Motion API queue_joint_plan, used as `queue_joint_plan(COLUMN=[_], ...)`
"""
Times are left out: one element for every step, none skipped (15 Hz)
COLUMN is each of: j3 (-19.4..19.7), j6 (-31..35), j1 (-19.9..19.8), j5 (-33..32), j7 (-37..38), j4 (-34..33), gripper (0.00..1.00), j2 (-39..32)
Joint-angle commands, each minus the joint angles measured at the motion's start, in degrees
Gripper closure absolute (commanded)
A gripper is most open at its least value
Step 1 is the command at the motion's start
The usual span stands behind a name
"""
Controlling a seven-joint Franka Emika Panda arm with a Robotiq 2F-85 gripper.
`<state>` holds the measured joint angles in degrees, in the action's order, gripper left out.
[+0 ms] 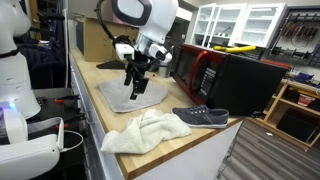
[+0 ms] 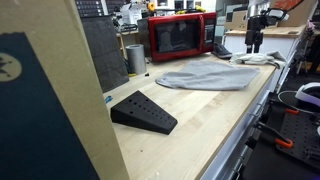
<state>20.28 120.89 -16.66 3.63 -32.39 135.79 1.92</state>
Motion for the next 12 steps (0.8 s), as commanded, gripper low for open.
queue_joint_plan(j3=[0.10, 0.05, -0.02, -0.03, -0.07, -0.21, -0.37, -0.53, -0.71, -0.87, -1.21, -1.63], j6=[3.88, 4.54, 5.33, 6.54, 6.98, 7.83, 8.62, 9.18, 10.06, 10.47, 10.82, 10.99], j1=[-1.32, -1.67, -1.95, -2.18, -2.39, -2.50, -2.52, -2.49, -2.42, -2.41, -2.26, -2.02], j5=[1.65, 2.02, 2.23, 2.12, 2.68, 3.35, 4.05, 4.75, 5.20, 5.77, 6.69, 7.53], j7=[-1.51, -1.22, -1.15, -0.76, -0.83, -0.78, -0.56, -0.38, -0.45, -0.44, -0.34, -0.04], j4=[2.24, 3.03, 3.58, 4.14, 4.45, 4.96, 5.43, 5.81, 6.45, 6.91, 7.38, 7.83], gripper=[0.00, 0.00, 0.00, 0.00, 0.00, 0.00, 0.00, 0.14, 0.28, 0.34, 0.42, 0.51], j2=[-1.87, -1.85, -2.26, -2.80, -3.18, -3.52, -3.80, -4.02, -4.26, -4.37, -4.31, -4.07])
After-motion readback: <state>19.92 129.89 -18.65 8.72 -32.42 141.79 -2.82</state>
